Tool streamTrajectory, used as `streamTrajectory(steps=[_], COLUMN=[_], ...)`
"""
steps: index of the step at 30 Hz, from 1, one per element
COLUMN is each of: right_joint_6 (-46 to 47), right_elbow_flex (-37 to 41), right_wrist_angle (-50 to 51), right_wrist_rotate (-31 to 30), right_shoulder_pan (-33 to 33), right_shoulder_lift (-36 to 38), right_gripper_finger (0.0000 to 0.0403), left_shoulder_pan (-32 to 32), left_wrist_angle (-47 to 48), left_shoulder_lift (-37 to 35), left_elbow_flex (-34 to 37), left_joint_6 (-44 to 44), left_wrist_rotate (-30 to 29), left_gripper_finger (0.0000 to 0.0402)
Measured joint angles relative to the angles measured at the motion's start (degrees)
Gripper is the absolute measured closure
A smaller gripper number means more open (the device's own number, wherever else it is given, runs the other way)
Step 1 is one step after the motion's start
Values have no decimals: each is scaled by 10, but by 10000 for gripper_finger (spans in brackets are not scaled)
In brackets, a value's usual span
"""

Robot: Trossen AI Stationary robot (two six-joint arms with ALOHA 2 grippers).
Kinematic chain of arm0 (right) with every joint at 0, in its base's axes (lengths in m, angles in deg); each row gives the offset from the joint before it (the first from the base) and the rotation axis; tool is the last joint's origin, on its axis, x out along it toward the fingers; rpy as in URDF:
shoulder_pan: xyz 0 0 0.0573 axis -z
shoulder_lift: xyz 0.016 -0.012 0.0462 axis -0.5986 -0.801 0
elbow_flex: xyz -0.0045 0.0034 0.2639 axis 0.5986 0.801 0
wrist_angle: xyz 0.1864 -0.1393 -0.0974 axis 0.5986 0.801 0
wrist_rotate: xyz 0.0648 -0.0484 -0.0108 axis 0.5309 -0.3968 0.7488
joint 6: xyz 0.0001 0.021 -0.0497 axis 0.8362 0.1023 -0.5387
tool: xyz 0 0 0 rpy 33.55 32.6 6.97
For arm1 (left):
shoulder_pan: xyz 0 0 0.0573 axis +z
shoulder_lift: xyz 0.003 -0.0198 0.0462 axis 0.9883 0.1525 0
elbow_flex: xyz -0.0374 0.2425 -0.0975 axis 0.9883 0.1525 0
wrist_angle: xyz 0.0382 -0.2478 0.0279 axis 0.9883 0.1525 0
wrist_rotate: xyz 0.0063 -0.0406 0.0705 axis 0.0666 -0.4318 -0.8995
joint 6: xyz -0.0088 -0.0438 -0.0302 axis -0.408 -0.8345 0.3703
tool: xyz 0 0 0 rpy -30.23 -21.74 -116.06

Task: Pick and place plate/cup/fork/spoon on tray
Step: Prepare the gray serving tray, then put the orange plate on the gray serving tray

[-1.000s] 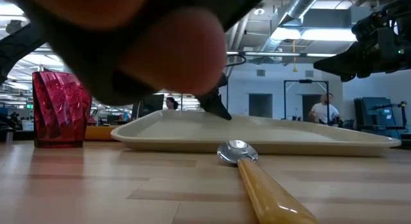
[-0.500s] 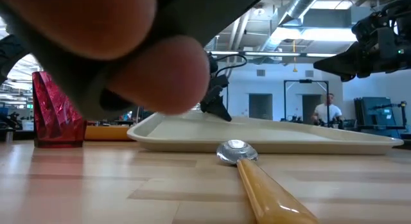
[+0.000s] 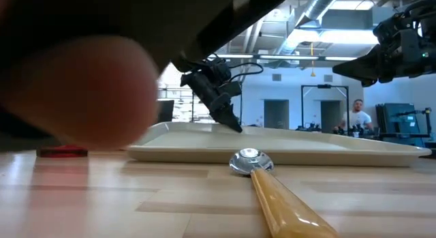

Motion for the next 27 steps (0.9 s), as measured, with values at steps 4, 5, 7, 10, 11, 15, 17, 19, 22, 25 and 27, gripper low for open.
streamTrajectory(steps=[4,5,7,10,11,15,17,19,22,25,27], right_joint_6=[0,0,0,0,0,0,0,0,0,0,0], right_elbow_flex=[0,0,0,0,0,0,0,0,0,0,0], right_wrist_angle=[0,0,0,0,0,0,1,1,1,1,1], right_wrist_rotate=[0,0,0,0,0,0,0,0,0,0,0], right_shoulder_pan=[0,0,0,0,0,0,0,0,0,0,0], right_shoulder_lift=[0,0,0,0,0,0,0,0,0,0,0], right_gripper_finger=[360,360,360,360,360,360,360,360,360,360,360], left_shoulder_pan=[0,0,0,0,0,-5,-7,-10,-13,-14,-18], left_wrist_angle=[8,8,8,10,13,23,33,36,44,65,87], left_shoulder_lift=[0,0,0,-1,-2,-4,-5,-5,-5,-5,-5], left_elbow_flex=[0,0,0,-2,-4,-15,-22,-26,-37,-55,-69], left_joint_6=[1,1,0,-3,-4,-1,1,1,0,-1,0], left_wrist_rotate=[0,0,-2,-7,-11,-39,-49,-52,-52,-64,-90], left_gripper_finger=[362,362,359,347,342,317,305,297,289,290,298])
